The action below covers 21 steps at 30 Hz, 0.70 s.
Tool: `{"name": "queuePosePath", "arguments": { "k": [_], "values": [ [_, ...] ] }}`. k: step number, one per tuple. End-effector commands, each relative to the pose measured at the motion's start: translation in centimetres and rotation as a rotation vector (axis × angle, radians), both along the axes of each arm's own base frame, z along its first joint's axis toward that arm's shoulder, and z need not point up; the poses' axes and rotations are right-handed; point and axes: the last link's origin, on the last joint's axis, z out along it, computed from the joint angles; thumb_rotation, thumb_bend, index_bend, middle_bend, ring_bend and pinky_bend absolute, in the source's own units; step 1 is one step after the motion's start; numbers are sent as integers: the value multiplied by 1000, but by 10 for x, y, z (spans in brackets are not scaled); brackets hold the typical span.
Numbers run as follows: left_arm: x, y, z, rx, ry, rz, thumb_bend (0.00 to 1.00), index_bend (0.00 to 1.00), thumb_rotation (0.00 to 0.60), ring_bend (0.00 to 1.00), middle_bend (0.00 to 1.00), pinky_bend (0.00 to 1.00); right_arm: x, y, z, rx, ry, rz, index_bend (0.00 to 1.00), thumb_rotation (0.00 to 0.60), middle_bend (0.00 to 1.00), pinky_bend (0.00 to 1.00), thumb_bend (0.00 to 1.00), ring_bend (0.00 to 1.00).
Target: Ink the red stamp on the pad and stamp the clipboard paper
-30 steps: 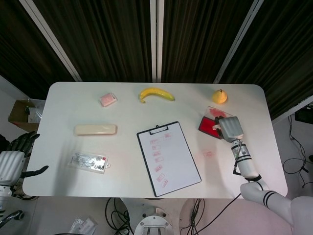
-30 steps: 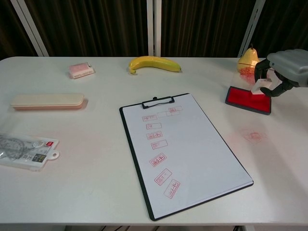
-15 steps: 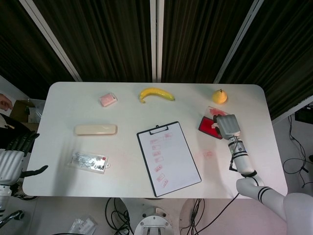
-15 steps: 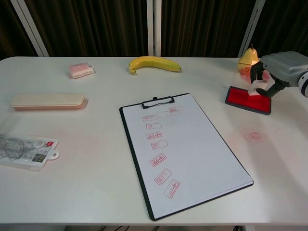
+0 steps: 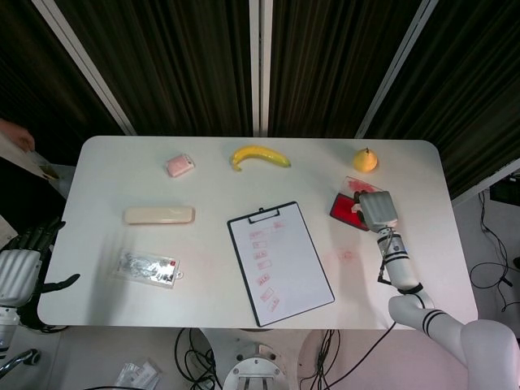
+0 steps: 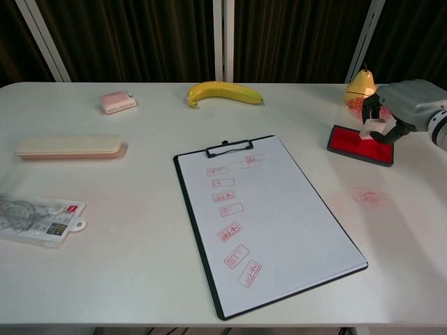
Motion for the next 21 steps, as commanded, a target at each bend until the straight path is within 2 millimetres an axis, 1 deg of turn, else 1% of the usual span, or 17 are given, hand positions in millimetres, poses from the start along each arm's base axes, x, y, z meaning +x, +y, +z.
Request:
{"name": "queuePosePath", "arguments": {
  "k": [1,7,14,17,21],
  "values": [
    [0,0,0,-1,0,0,93,109,487,88,65,192,-1,0,-3,4,9,-3,805,600,668,887,477,842],
    [0,0,-1,-1,1,3,93,110,486,88,66,191,-3,0,-5,7,11,-8,814,600,672,887,477,849],
    [0,0,0,1,0,2,92,110,487,88,66,191,0,-2,-1,-14,-21,-3,815,600,673,887,477,849],
    [0,-1,1,4,1,3,92,109,487,88,65,191,5,-4,7,-36,-62,9,815,600,673,887,475,849],
    [-1,-1,1,5,-1,5,93,110,488,88,66,191,21,-6,23,-53,-152,32,816,600,673,887,477,849]
  ]
}}
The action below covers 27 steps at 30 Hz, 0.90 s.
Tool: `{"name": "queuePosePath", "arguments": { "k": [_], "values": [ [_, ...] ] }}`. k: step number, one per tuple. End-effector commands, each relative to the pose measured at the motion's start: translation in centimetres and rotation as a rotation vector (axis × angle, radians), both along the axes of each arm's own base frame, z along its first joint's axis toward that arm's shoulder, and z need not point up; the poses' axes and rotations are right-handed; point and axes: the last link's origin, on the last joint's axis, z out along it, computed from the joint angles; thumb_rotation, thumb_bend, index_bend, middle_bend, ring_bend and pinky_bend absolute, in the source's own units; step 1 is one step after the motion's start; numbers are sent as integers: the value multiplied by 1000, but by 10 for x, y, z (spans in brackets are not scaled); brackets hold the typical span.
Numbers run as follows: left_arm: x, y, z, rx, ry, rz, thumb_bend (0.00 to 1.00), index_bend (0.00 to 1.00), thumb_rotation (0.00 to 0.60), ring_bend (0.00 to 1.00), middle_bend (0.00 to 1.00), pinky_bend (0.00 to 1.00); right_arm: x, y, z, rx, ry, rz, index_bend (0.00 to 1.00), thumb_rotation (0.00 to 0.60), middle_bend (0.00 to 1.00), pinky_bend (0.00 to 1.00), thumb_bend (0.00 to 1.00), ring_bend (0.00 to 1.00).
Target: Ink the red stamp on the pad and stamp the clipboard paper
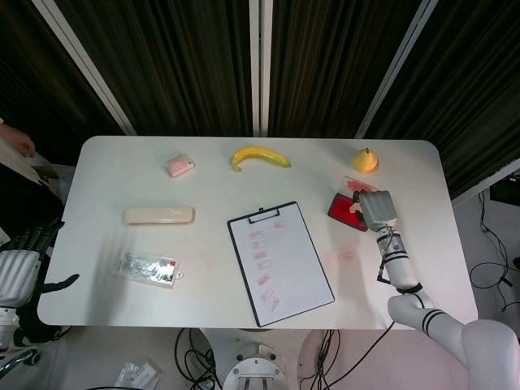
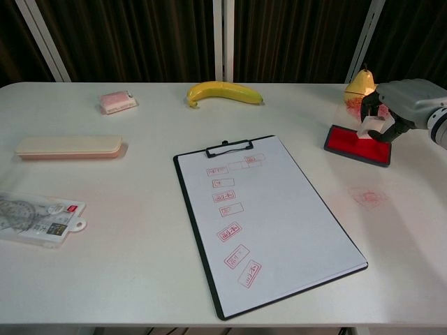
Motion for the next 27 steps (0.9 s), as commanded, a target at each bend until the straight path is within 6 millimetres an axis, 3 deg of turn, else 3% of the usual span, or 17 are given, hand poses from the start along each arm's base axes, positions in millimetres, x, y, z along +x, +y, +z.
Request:
{"name": "queuePosePath", "arguments": {
  "k": [1,7,15,21,27],
  "values": [
    [0,0,0,1,-3,0,93,110,486,88,66,191,19,-3,21,-27,-80,41,816,600,673,887,477,849],
    [-1,-1,-1,3,-10,-1,92,109,488,88,66,191,65,4,32,-15,-106,163,816,600,673,887,475,849],
    [-4,-5,2,11,-18,8,93,110,487,88,65,191,120,4,-1,77,-78,238,816,600,673,887,468,849],
    [-7,-6,3,10,-23,11,93,110,487,88,68,191,144,-2,-31,118,-33,244,817,600,673,887,466,849],
    [-10,-7,4,13,-28,14,93,110,486,88,68,191,149,-7,-51,133,4,222,817,600,673,887,466,849]
  ]
}}
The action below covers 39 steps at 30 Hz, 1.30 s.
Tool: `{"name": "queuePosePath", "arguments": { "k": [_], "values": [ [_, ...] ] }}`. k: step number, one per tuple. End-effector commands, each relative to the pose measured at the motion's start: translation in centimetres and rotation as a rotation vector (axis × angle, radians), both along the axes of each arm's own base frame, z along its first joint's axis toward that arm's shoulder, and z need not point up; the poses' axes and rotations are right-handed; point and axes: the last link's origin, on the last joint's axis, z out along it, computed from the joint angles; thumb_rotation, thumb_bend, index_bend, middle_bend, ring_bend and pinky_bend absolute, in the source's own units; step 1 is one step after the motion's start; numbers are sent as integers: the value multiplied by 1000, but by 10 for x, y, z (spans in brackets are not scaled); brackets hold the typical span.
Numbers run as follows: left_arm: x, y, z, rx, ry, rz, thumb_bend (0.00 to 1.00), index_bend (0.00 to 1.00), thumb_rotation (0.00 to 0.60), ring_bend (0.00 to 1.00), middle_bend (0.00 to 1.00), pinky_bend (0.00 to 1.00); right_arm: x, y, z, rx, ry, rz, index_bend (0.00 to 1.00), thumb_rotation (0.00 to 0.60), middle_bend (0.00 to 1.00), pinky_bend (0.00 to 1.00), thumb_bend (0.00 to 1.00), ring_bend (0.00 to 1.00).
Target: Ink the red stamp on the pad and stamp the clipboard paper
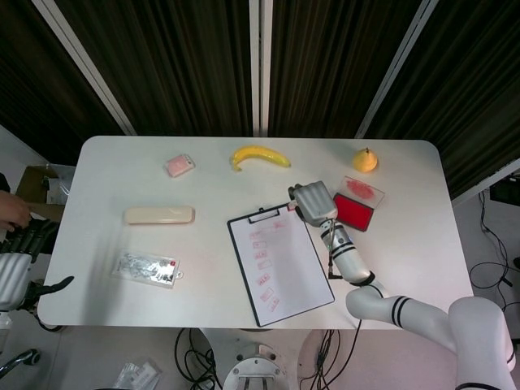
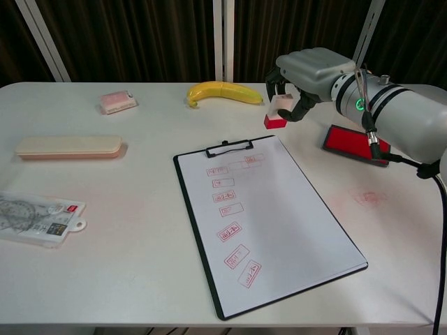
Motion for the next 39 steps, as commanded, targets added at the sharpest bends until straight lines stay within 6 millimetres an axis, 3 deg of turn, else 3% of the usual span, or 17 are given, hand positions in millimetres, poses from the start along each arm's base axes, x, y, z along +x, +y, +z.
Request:
{"name": "queuePosePath", "arguments": {
  "k": [1,17,39],
  "values": [
    [-1,0,1,2,-2,2,93,110,486,88,68,191,3,-3,-10,8,20,-11,817,600,673,887,466,849],
    [-5,0,3,8,-9,7,93,110,489,88,68,191,4,-8,-31,35,57,-36,817,600,673,887,467,849],
    [-10,-2,6,11,-6,18,93,110,486,88,68,191,3,-10,-41,43,69,-48,817,600,673,887,470,849]
  ]
}}
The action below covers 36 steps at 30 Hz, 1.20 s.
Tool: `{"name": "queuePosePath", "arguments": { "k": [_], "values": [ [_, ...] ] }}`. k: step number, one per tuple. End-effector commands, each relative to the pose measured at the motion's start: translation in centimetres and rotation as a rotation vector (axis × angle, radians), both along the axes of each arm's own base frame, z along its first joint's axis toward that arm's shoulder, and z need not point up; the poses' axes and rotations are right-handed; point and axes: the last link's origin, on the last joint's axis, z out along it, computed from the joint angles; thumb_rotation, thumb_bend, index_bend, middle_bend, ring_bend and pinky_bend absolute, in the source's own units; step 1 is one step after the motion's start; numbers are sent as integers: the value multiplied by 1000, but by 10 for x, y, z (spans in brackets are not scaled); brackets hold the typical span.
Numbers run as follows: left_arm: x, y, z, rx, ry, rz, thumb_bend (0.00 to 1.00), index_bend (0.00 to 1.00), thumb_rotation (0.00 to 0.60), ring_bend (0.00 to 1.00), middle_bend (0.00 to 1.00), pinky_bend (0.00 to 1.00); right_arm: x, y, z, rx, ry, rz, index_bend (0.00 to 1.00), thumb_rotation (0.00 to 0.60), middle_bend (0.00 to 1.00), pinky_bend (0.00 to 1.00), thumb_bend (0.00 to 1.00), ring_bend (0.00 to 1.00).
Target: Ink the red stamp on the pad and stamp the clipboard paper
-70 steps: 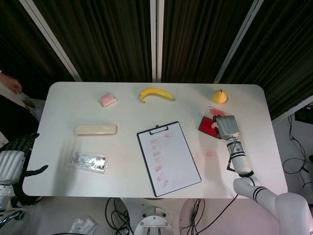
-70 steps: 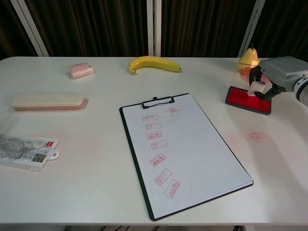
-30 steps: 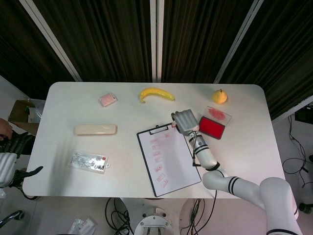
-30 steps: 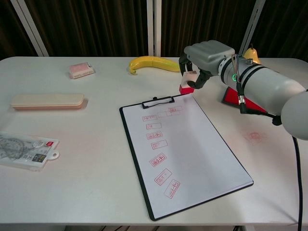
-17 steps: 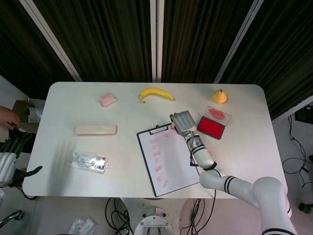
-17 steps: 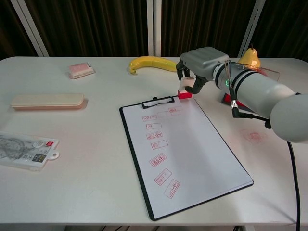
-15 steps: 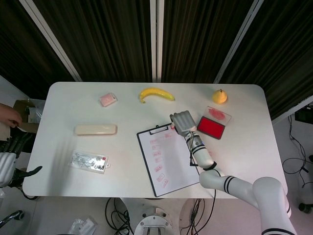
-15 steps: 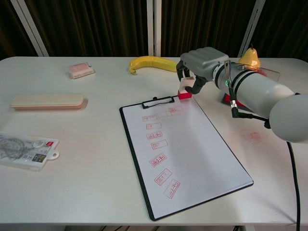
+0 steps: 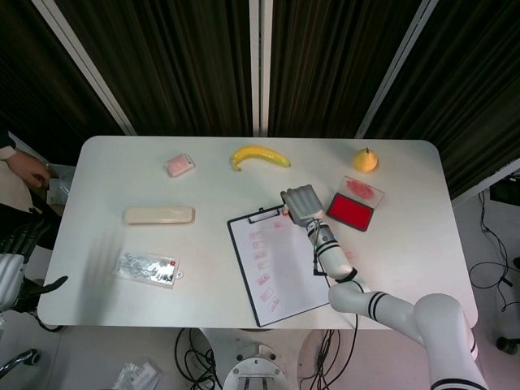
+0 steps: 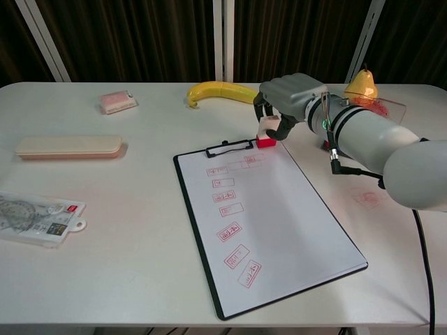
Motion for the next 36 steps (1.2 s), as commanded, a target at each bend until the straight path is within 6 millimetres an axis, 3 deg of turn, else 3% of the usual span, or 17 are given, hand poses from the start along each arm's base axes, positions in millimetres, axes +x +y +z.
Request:
{"name": "queuePosePath", "arguments": {
  "k": [1,36],
  "values": [
    [-1,0,0,1,0,2,93,109,485,88,68,191,0,0,-1,0,5,1,817,600,673,887,470,849],
    [-3,0,3,7,-2,4,92,110,486,88,68,191,-10,2,-16,9,60,-15,830,600,683,887,470,849]
  ]
}}
